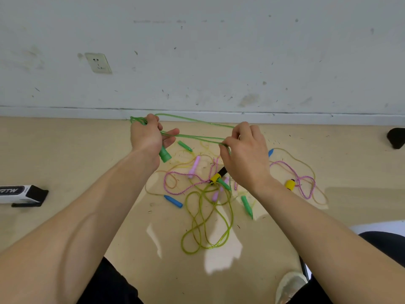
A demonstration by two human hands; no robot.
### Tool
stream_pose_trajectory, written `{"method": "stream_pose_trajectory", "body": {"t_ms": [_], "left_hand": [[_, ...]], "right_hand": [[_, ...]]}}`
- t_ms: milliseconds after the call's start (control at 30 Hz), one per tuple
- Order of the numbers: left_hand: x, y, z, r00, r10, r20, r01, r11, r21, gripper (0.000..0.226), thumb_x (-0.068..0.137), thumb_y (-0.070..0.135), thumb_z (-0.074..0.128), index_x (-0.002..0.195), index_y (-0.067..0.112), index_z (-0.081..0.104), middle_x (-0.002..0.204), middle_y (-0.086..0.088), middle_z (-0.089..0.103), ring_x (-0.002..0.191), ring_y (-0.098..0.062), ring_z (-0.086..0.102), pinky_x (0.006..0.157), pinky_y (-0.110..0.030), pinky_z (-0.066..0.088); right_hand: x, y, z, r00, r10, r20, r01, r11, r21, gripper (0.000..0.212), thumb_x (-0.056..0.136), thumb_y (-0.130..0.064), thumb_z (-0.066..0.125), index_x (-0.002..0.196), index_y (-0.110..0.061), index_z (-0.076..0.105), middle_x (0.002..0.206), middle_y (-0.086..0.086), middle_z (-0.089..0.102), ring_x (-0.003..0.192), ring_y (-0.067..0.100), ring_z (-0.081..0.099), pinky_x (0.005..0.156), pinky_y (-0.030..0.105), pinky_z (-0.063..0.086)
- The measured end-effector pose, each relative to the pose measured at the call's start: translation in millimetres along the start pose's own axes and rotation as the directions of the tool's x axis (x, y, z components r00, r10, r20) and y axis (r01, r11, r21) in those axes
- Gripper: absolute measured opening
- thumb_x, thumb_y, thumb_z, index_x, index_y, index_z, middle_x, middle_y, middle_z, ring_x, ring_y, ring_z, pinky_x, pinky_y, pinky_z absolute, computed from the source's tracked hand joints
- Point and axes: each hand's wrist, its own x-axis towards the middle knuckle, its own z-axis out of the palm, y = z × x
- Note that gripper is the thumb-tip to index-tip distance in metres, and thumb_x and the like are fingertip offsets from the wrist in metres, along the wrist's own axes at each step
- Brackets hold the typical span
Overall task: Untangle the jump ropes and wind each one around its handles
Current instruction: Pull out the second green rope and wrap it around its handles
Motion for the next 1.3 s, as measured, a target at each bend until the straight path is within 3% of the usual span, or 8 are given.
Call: {"method": "stream_pose_trajectory", "body": {"t_ms": [167, 333, 467, 667, 867, 1000, 1167, 1300], "left_hand": [[10.9, 0.0, -11.3, 0.998, -0.041, -0.049, 0.040, 0.999, -0.010, 0.024, 0.108, 0.022, 0.039, 0.090, 0.009, 0.048, 0.085, -0.002, 0.050, 0.074, -0.026, 0.075, 0.050, -0.026, 0.054], [16.6, 0.3, -18.0, 0.995, -0.039, -0.091, 0.034, 0.998, -0.048, 0.020, 0.107, 0.022, 0.039, 0.096, 0.009, 0.048, 0.088, -0.001, 0.052, 0.075, -0.024, 0.076, 0.045, -0.023, 0.048], [17.2, 1.2, -23.2, 0.995, 0.004, -0.102, -0.004, 1.000, 0.006, 0.018, 0.108, 0.025, 0.037, 0.104, 0.011, 0.048, 0.087, 0.001, 0.059, 0.072, -0.018, 0.076, 0.047, -0.023, 0.051], [-2.8, -25.6, -10.0, 0.957, -0.070, 0.282, -0.020, 0.952, 0.305, 0.022, 0.108, 0.023, 0.042, 0.108, 0.005, 0.055, 0.106, -0.006, 0.070, 0.095, -0.027, 0.071, 0.054, -0.026, 0.058], [-46.8, -59.2, 14.6, 0.754, -0.145, 0.640, -0.077, 0.949, 0.305, 0.017, 0.106, 0.028, 0.046, 0.103, 0.015, 0.056, 0.105, 0.008, 0.075, 0.108, -0.016, 0.067, 0.085, -0.035, 0.056], [-58.1, -64.5, 17.0, 0.635, -0.213, 0.742, -0.067, 0.942, 0.328, 0.022, 0.107, 0.022, 0.043, 0.096, 0.007, 0.054, 0.094, -0.008, 0.074, 0.094, -0.030, 0.073, 0.092, -0.033, 0.053], [-54.4, -67.6, 18.9, 0.797, -0.104, 0.594, -0.129, 0.932, 0.338, 0.023, 0.108, 0.024, 0.041, 0.104, 0.007, 0.056, 0.100, 0.003, 0.075, 0.090, -0.021, 0.074, 0.088, -0.037, 0.053], [-48.8, -57.9, 27.9, 0.906, -0.035, 0.422, -0.041, 0.985, 0.170, 0.021, 0.108, 0.025, 0.041, 0.107, 0.011, 0.056, 0.116, 0.002, 0.072, 0.102, -0.019, 0.071, 0.091, -0.033, 0.056]], "right_hand": [[8.7, 1.0, -13.8, 0.971, 0.092, 0.222, -0.118, 0.987, 0.107, 0.027, 0.095, -0.036, 0.059, 0.078, -0.018, 0.069, 0.085, 0.002, 0.052, 0.078, 0.025, 0.052, 0.059, 0.031, 0.036], [-5.3, 40.3, 6.7, 0.533, 0.399, 0.746, -0.358, 0.905, -0.228, 0.031, 0.096, -0.034, 0.046, 0.070, -0.017, 0.048, 0.071, 0.003, 0.053, 0.073, 0.030, 0.056, 0.059, 0.029, 0.039], [-9.7, 54.5, 5.2, 0.405, 0.406, 0.819, -0.466, 0.863, -0.197, 0.031, 0.099, -0.029, 0.048, 0.074, -0.011, 0.055, 0.073, 0.007, 0.059, 0.070, 0.032, 0.061, 0.063, 0.036, 0.053], [23.4, 16.3, -37.2, 0.531, 0.030, 0.847, -0.795, 0.364, 0.486, 0.030, 0.106, -0.028, 0.046, 0.086, -0.012, 0.061, 0.072, 0.002, 0.062, 0.058, 0.015, 0.055, 0.053, 0.024, 0.045], [45.4, 1.5, -66.3, 0.637, -0.049, 0.769, -0.764, -0.167, 0.623, 0.026, 0.106, -0.030, 0.043, 0.086, -0.018, 0.056, 0.073, -0.001, 0.059, 0.059, 0.013, 0.054, 0.050, 0.021, 0.042], [54.8, 12.5, -75.6, 0.692, 0.151, 0.706, -0.597, -0.431, 0.676, 0.026, 0.106, -0.031, 0.042, 0.087, -0.022, 0.056, 0.074, -0.005, 0.062, 0.062, 0.010, 0.058, 0.051, 0.021, 0.046], [55.9, 28.9, -81.7, 0.624, 0.236, 0.745, -0.594, -0.478, 0.648, 0.027, 0.105, -0.034, 0.045, 0.083, -0.023, 0.057, 0.071, -0.007, 0.058, 0.057, 0.008, 0.054, 0.049, 0.020, 0.043], [54.3, 12.2, -84.3, 0.562, 0.079, 0.824, -0.791, -0.239, 0.563, 0.029, 0.104, -0.036, 0.046, 0.081, -0.022, 0.055, 0.063, -0.007, 0.050, 0.047, 0.009, 0.045, 0.043, 0.020, 0.038]]}}
